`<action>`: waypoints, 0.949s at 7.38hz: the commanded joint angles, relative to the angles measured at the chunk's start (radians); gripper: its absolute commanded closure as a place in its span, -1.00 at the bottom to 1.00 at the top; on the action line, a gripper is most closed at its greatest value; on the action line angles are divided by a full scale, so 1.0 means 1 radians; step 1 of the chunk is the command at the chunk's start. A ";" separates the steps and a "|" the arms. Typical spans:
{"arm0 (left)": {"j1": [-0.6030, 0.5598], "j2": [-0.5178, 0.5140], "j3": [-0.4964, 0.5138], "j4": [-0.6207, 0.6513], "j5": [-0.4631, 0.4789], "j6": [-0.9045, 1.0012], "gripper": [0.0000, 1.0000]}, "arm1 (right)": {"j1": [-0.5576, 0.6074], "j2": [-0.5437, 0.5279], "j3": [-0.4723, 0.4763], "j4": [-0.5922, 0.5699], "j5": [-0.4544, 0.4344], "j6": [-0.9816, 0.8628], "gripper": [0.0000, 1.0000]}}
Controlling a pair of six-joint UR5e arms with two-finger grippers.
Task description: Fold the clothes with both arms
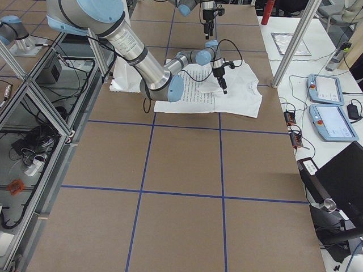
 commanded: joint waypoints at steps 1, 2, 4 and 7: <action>0.000 0.000 0.000 0.000 -0.001 0.000 -1.00 | 0.030 -0.014 0.008 -0.061 -0.023 -0.154 -1.00; 0.000 0.000 0.000 0.000 -0.001 -0.002 -1.00 | 0.044 -0.028 0.008 -0.058 -0.029 -0.208 -1.00; 0.000 0.000 -0.005 0.000 -0.003 -0.003 -1.00 | 0.056 -0.033 0.019 -0.049 -0.042 -0.216 -1.00; -0.001 0.000 -0.006 0.000 -0.001 -0.003 -1.00 | 0.029 -0.010 0.073 0.020 0.069 -0.006 -1.00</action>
